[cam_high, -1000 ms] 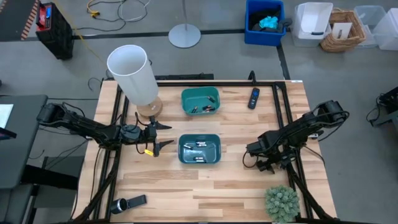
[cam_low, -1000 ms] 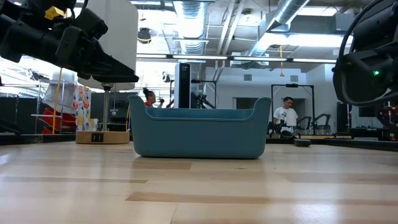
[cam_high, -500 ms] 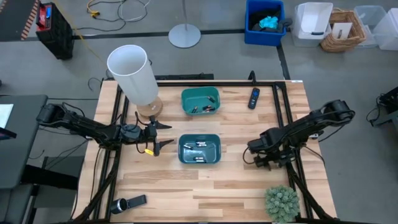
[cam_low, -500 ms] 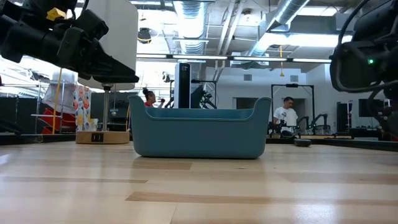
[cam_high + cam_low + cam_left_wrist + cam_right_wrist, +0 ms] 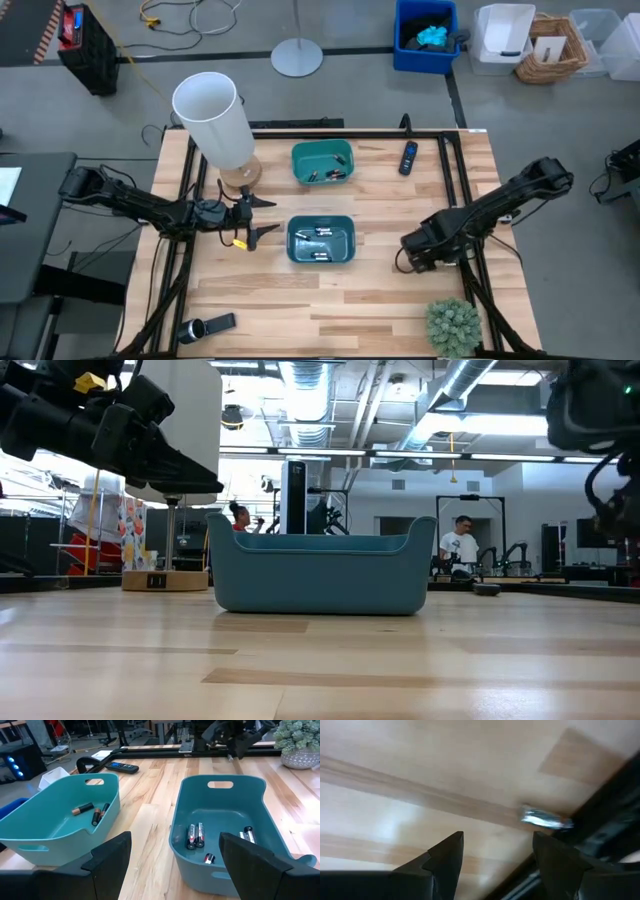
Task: Sort batteries
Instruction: Put the silver battery into the blue bin
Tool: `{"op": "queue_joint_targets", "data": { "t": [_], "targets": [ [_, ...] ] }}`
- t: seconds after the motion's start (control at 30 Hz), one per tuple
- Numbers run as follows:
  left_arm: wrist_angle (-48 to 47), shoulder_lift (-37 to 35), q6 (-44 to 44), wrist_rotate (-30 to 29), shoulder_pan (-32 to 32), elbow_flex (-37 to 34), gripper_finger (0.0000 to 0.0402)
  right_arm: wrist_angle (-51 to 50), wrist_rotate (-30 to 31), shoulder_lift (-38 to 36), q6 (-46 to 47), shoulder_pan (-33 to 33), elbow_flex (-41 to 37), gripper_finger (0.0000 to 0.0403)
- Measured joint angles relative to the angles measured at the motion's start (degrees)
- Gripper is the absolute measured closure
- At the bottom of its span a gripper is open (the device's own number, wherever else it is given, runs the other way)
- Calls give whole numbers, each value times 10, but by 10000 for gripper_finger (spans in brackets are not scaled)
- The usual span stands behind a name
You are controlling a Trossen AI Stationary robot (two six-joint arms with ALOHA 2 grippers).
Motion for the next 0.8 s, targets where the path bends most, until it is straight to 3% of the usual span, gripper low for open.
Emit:
{"op": "queue_joint_targets", "data": {
  "t": [0.2, 0.47, 0.6, 0.8],
  "targets": [
    [0, 0, -3, 0, 8, 0, 107, -58, 34, 1, -77, 53, 21, 147],
    [0, 0, -9, 0, 13, 0, 107, -79, -10, 40, -82, 96, 37, 147],
    [0, 0, -11, 0, 13, 0, 107, -76, -8, 59, -29, 97, 35, 147],
    [1, 0, -15, 0, 13, 0, 107, 15, 10, 60, 96, 86, 38, 147]
  ]
}}
